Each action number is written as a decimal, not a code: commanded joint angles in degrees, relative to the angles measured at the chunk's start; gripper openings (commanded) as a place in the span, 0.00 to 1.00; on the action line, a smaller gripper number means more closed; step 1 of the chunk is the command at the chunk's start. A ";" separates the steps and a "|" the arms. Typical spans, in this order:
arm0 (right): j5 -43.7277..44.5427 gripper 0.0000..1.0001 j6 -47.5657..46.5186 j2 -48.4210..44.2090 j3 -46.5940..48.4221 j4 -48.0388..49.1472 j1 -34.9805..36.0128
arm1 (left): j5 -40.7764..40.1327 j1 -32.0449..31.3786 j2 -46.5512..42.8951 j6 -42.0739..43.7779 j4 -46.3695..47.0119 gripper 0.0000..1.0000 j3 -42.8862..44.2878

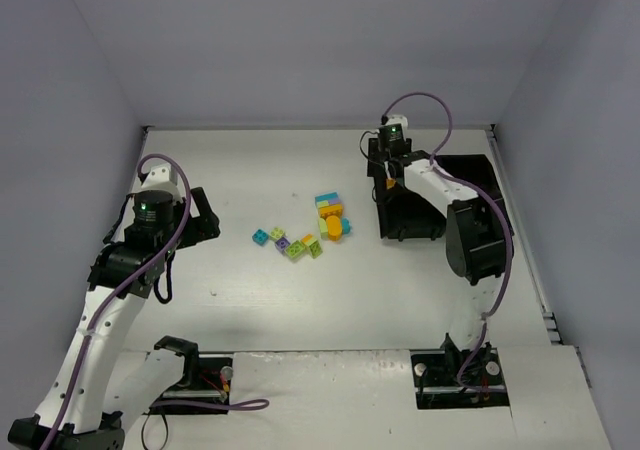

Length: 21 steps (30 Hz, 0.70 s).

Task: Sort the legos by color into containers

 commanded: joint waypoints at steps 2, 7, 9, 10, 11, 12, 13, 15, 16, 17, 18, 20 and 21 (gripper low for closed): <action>-0.68 0.58 -4.39 -10.36 0.84 1.67 7.48 | 0.14 -0.17 0.02 -0.49 3.42 0.82 0.90; -6.73 0.64 -5.73 -14.15 -0.39 1.67 14.62 | -0.21 -0.17 -0.15 -0.13 2.98 0.82 1.16; -8.32 0.66 -5.64 -13.80 -0.57 1.67 18.73 | -0.47 -0.17 -0.15 -0.14 2.80 0.82 1.25; -8.76 0.66 -5.64 -13.01 -0.57 1.76 20.24 | -0.65 -0.17 -0.15 -0.13 2.63 0.82 1.42; -8.85 0.66 -5.46 -12.40 -0.48 1.94 21.73 | -0.74 -0.17 -0.15 -0.13 2.54 0.82 1.51; -9.55 0.67 -5.37 -11.78 -0.31 2.55 24.44 | -0.74 -0.17 -0.24 -0.13 2.54 0.82 1.69; -9.82 0.67 -5.37 -11.08 -0.13 2.81 25.69 | -0.82 -0.17 -0.15 -0.05 2.45 0.82 1.86; -10.00 0.69 -5.72 -8.44 0.48 3.60 29.28 | -1.00 -0.17 -0.15 0.13 2.10 0.82 2.21; -11.82 0.70 -6.16 -7.56 0.92 3.96 30.26 | -1.17 -0.17 -0.24 0.22 1.84 0.82 2.30; -12.02 0.71 -6.69 -5.64 1.18 4.22 31.14 | -1.35 -0.17 -0.24 0.22 1.75 0.82 2.39; -12.28 0.72 -7.56 -4.40 1.71 4.40 32.63 | -1.44 -0.17 -0.41 0.30 1.57 0.82 2.48; -12.81 0.73 -8.27 -1.50 2.68 4.31 33.69 | -1.53 -0.17 -0.68 0.48 0.96 0.82 2.74; -13.07 0.73 -8.71 -0.53 2.85 4.31 33.87 | -1.53 -0.17 -0.85 0.57 0.69 0.82 2.74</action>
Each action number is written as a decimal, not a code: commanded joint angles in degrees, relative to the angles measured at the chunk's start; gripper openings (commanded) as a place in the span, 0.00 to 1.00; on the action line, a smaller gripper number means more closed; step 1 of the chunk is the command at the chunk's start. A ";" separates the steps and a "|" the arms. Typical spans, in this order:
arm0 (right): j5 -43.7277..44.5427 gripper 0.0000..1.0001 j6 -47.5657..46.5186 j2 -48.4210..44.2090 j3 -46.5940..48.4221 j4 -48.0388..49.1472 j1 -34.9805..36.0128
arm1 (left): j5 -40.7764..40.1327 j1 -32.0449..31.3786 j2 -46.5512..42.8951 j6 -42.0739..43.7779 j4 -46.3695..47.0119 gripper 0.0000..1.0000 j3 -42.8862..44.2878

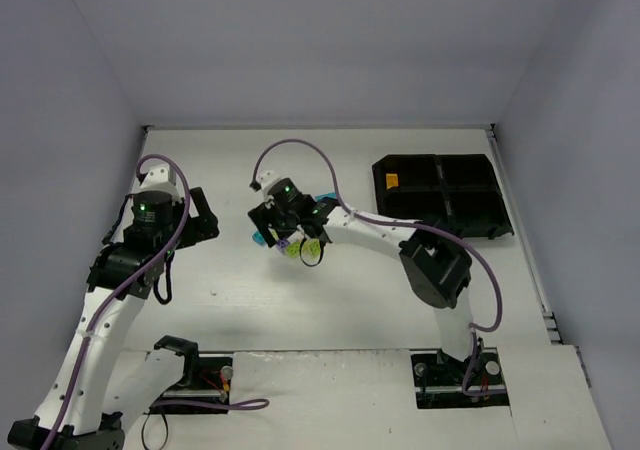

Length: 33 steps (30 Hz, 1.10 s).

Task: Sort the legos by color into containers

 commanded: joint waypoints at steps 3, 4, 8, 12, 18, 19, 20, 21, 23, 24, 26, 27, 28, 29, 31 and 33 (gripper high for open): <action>-2.41 0.72 -2.18 4.38 2.81 2.12 0.81 | -1.57 -0.17 -1.45 0.59 -0.40 0.82 2.63; -2.41 0.72 -2.27 5.26 2.73 2.12 0.81 | -1.75 -0.17 -1.97 0.68 -0.75 0.82 2.63; -2.32 0.70 -2.79 7.81 3.16 2.21 0.81 | -2.36 -0.17 -2.86 0.85 -1.28 0.82 2.37; -2.32 0.68 -3.50 10.53 4.83 2.21 0.81 | -2.19 -0.17 -2.77 0.85 -1.46 0.82 2.63; -2.06 0.58 -4.29 13.26 6.41 2.21 0.81 | -2.19 -0.17 -2.86 0.85 -1.90 0.82 2.55; -1.89 0.55 -4.29 13.35 6.42 2.21 0.81 | -2.19 -0.17 -2.94 0.94 -1.99 0.82 2.55; -1.62 0.46 -4.37 13.26 6.42 2.30 0.81 | -2.19 -0.17 -2.94 0.94 -1.90 0.82 2.55; -1.10 0.40 -4.38 13.18 6.42 2.30 0.63 | -2.19 -0.17 -2.94 1.03 -2.07 0.82 2.46; 0.05 0.21 -4.20 12.30 6.33 2.65 0.37 | -2.28 -0.17 -2.86 1.03 -1.99 0.82 2.46; 0.14 0.15 -3.77 11.43 6.42 2.74 -0.07 | -2.28 -0.17 -2.86 0.94 -1.81 0.82 2.37; 0.49 0.01 -3.24 10.19 6.77 2.74 -0.60 | -2.10 -0.17 -2.59 0.94 -1.46 0.82 2.28; 0.75 0.00 -2.54 8.45 6.68 2.74 -0.86 | -2.02 -0.17 -2.33 1.03 -0.94 0.82 2.20; 2.75 0.00 -2.10 7.38 6.59 2.91 -1.47 | -1.84 -0.17 -2.07 0.94 -0.67 0.82 2.11; 3.64 0.00 -1.66 6.33 5.98 2.92 -1.83 | -1.58 -0.17 -1.89 0.77 -0.41 0.82 2.02; 6.62 0.00 -0.43 2.20 3.54 3.26 -3.49 | -1.31 -0.17 -1.19 0.42 0.56 0.82 1.76; 8.57 0.00 0.54 -2.44 1.24 3.36 -5.07 | -0.61 -0.17 -0.40 0.15 1.70 0.82 1.58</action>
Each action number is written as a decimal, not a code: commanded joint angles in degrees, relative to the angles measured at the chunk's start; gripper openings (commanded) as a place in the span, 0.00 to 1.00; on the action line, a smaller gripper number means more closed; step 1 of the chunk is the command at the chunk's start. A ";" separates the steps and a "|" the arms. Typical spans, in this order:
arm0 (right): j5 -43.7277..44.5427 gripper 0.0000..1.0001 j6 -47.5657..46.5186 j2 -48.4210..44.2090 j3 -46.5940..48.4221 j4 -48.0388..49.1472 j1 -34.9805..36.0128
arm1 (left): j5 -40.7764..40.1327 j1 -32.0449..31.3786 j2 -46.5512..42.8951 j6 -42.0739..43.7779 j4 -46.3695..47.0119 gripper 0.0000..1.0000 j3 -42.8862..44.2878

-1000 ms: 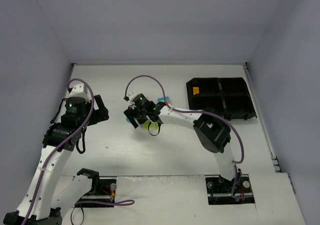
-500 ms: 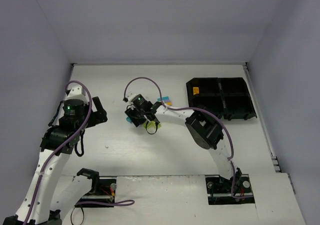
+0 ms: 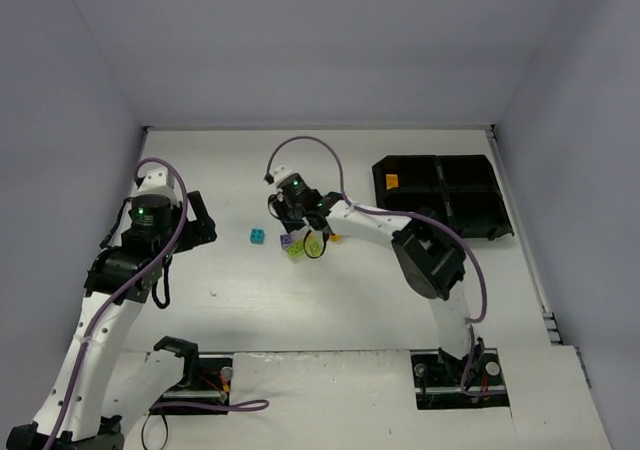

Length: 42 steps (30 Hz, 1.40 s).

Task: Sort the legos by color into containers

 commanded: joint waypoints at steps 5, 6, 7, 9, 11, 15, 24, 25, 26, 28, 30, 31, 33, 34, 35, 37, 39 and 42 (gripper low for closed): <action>11.83 0.00 5.96 -23.35 -13.09 2.26 -11.30 | 2.17 -0.28 3.72 -0.86 6.22 0.82 1.67; 12.88 0.01 6.22 -24.77 -14.84 2.18 -12.53 | 2.35 -0.28 4.07 -0.86 6.48 0.82 1.75; 13.68 0.01 7.01 -26.27 -16.69 2.00 -15.07 | 2.35 -0.37 4.43 -0.86 6.74 0.82 1.84; 14.74 0.02 8.33 -29.79 -21.61 1.21 -17.89 | 2.53 -0.45 5.31 -0.95 7.36 0.82 2.19; 15.09 0.03 10.53 -32.68 -25.99 0.77 -22.11 | 2.70 -0.54 6.10 -1.12 7.97 0.82 2.46; 14.92 0.09 13.34 -35.16 -30.76 0.33 -27.21 | 3.05 -0.98 7.33 -1.38 8.41 0.82 3.07; 13.16 0.49 14.49 -30.77 -28.85 0.15 -30.21 | 3.32 -1.68 9.17 -1.30 9.12 0.82 3.95; 13.07 0.52 14.05 -30.94 -28.40 0.07 -29.95 | 3.23 -1.77 9.26 -1.30 9.12 0.82 3.95; 12.98 0.62 12.48 -31.38 -27.35 0.07 -28.55 | 3.14 -1.77 9.26 -1.12 9.12 0.82 4.04; 12.90 0.64 11.77 -31.90 -26.29 0.07 -27.75 | 3.06 -1.77 9.35 -1.12 9.20 0.82 4.04; 12.55 0.64 9.40 -32.69 -24.80 0.07 -24.33 | 3.05 -1.86 9.26 -1.03 9.12 0.82 4.13; 11.85 0.64 8.35 -32.96 -24.27 0.15 -22.93 | 2.88 -1.86 9.35 -0.95 9.12 0.82 4.13; 9.14 0.63 5.89 -32.96 -22.43 0.59 -18.46 | 2.62 -1.86 9.26 -0.77 8.94 0.82 4.04; 7.99 0.62 5.35 -32.87 -21.90 0.94 -17.04 | 2.35 -1.86 9.18 -0.68 8.94 0.82 3.95; 7.19 0.62 5.00 -32.79 -21.37 1.21 -15.72 | 2.35 -1.86 9.00 -0.68 8.85 0.82 3.95; 5.43 0.62 5.78 -31.47 -19.36 1.91 -12.38 | 2.18 -1.86 8.91 -0.51 8.68 0.82 3.95; 5.25 0.63 8.49 -28.58 -17.60 1.91 -9.40 | 2.00 -1.86 8.65 -0.33 8.42 0.82 3.78; 7.61 0.65 13.06 -24.18 -14.17 1.91 -4.92 | 1.91 -1.86 8.39 -0.33 8.06 0.82 3.86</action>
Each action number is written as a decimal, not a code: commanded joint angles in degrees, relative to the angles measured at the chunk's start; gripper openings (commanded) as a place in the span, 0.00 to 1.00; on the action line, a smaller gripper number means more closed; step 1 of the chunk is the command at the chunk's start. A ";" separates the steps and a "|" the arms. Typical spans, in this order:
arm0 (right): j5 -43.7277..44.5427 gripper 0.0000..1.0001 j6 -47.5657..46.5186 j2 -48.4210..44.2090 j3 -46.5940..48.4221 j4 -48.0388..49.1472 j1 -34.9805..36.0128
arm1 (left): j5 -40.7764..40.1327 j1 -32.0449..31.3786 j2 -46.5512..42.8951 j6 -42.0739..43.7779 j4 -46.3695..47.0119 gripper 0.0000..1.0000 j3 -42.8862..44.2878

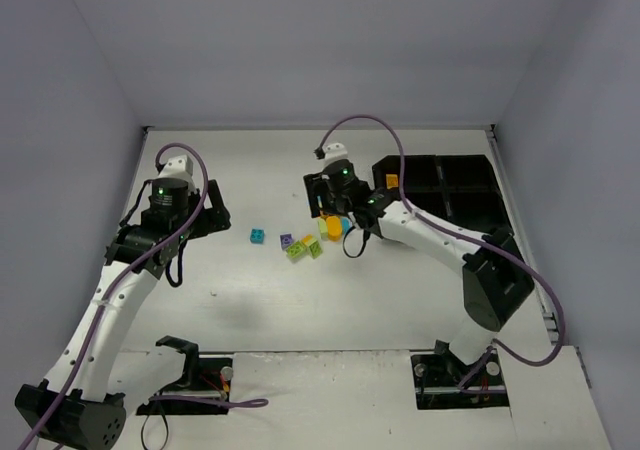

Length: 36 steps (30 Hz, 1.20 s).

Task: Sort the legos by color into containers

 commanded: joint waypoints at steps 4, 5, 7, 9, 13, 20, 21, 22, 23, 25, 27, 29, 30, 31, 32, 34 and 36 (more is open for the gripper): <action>2.19 0.65 9.72 10.77 8.73 2.46 7.36 | -1.32 -0.44 -1.21 0.06 1.24 0.82 3.25; 2.27 0.65 10.33 12.10 9.62 2.37 8.15 | -1.59 -0.44 -1.21 0.15 0.80 0.82 3.43; 3.23 0.65 11.21 16.22 11.29 2.02 10.43 | -1.85 -0.44 -1.47 0.15 0.01 0.82 3.52; 3.15 0.65 11.65 18.60 14.02 0.62 11.41 | -2.20 -0.44 -1.65 0.24 -0.34 0.82 3.52; 3.15 0.62 12.80 23.70 17.36 -1.15 13.25 | -2.90 -0.44 -2.53 0.50 -1.48 0.82 3.34; 3.24 0.44 13.07 26.88 17.89 -3.43 13.61 | -3.08 -0.35 -2.71 0.41 -1.84 0.82 2.55; 3.76 0.41 12.80 26.88 17.98 -3.43 13.61 | -3.08 -0.44 -2.62 0.41 -1.66 0.82 2.46; 4.03 0.33 12.54 26.70 18.07 -3.52 13.52 | -3.00 -0.44 -2.62 0.41 -1.57 0.82 2.46; 4.47 0.28 11.49 26.27 18.24 -3.52 13.52 | -2.91 -0.44 -2.62 0.41 -1.49 0.82 2.46; 6.57 0.13 9.99 23.73 18.77 -3.43 13.43 | -2.82 -0.35 -2.36 0.41 -1.40 0.82 2.64; 8.24 0.08 7.19 20.31 19.30 -3.17 11.86 | -2.82 -0.44 -2.35 0.41 -1.22 0.82 2.73; 9.12 0.07 5.69 17.75 19.30 -2.73 9.49 | -2.64 -0.44 -2.27 0.33 -1.05 0.82 2.64; 9.48 0.06 4.29 15.13 18.95 -2.64 6.08 | -2.56 -0.44 -2.27 0.33 -0.87 0.82 2.64; 9.74 0.05 3.66 13.97 18.08 -2.38 4.05 | -2.38 -0.44 -2.18 0.24 -0.87 0.82 2.73; 9.83 0.05 2.96 12.74 17.37 -2.38 1.77 | -2.03 -0.44 -2.27 0.24 -0.87 0.82 2.64; 8.96 0.04 1.03 9.75 15.71 -2.11 -5.53 | -2.03 -0.35 -2.36 0.33 -0.87 0.82 2.55; 8.52 0.04 0.06 7.38 14.82 -2.11 -10.45 | -2.03 -0.44 -2.62 0.41 -0.78 0.82 2.29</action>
